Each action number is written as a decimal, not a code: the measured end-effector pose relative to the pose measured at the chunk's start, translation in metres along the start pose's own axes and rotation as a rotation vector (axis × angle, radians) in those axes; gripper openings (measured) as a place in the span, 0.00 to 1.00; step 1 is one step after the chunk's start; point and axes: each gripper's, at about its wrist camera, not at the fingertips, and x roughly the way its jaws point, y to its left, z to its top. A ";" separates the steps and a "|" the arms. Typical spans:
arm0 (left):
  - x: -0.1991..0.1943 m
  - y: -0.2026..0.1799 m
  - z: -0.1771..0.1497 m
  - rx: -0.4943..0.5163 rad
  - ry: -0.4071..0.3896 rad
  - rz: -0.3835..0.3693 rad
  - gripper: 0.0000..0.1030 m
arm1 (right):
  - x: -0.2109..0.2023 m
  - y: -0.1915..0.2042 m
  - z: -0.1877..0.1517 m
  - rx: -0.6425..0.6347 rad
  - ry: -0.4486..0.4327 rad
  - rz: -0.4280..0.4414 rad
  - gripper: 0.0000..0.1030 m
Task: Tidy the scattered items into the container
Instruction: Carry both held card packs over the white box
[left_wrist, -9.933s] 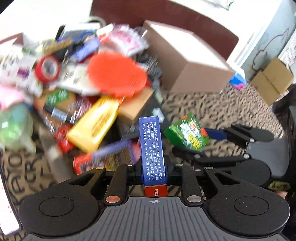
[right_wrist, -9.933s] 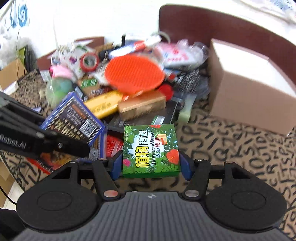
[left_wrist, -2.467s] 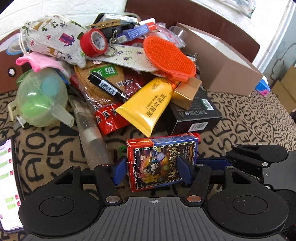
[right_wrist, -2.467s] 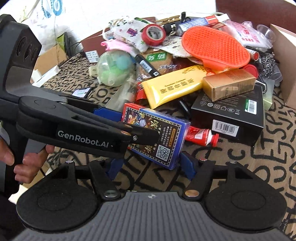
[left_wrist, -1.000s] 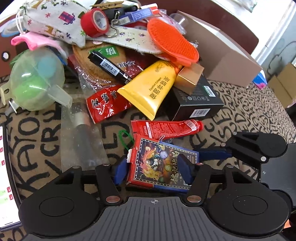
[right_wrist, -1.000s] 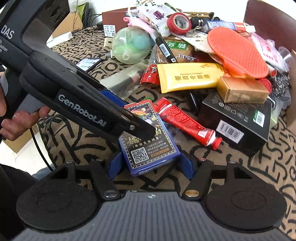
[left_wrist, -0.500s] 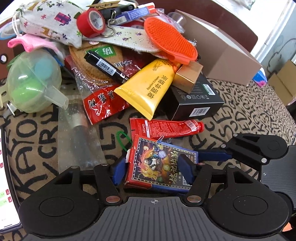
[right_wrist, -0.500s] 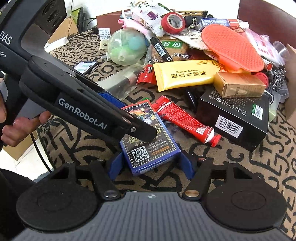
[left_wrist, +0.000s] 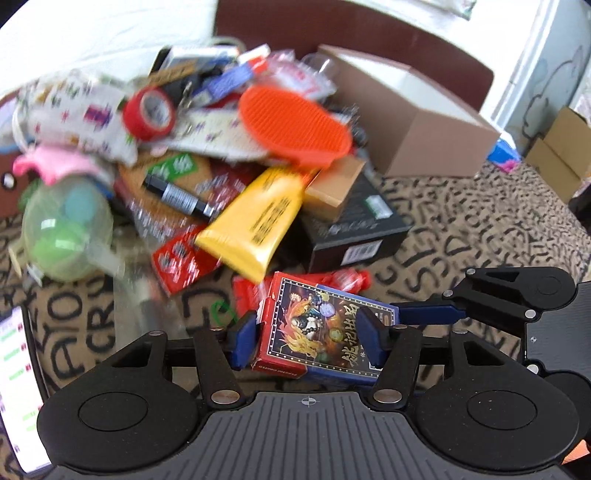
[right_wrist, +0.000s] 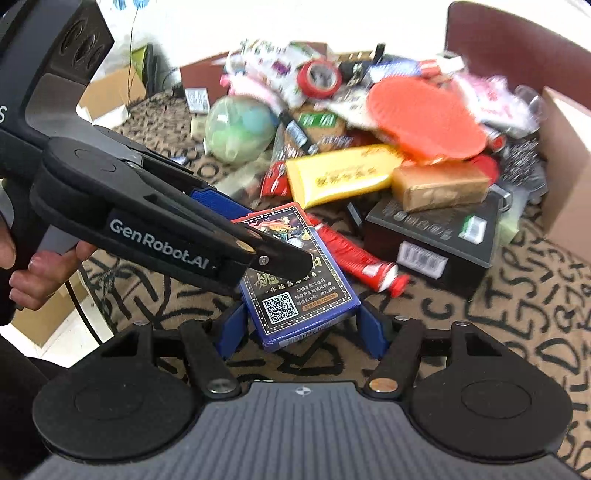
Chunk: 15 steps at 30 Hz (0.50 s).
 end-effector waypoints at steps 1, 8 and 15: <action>-0.003 -0.003 0.005 0.010 -0.009 -0.004 0.56 | -0.005 -0.003 0.002 0.003 -0.013 -0.006 0.68; -0.007 -0.037 0.052 0.107 -0.089 -0.048 0.55 | -0.042 -0.030 0.022 0.015 -0.087 -0.099 0.68; 0.001 -0.071 0.120 0.156 -0.155 -0.115 0.55 | -0.079 -0.072 0.051 0.015 -0.151 -0.217 0.68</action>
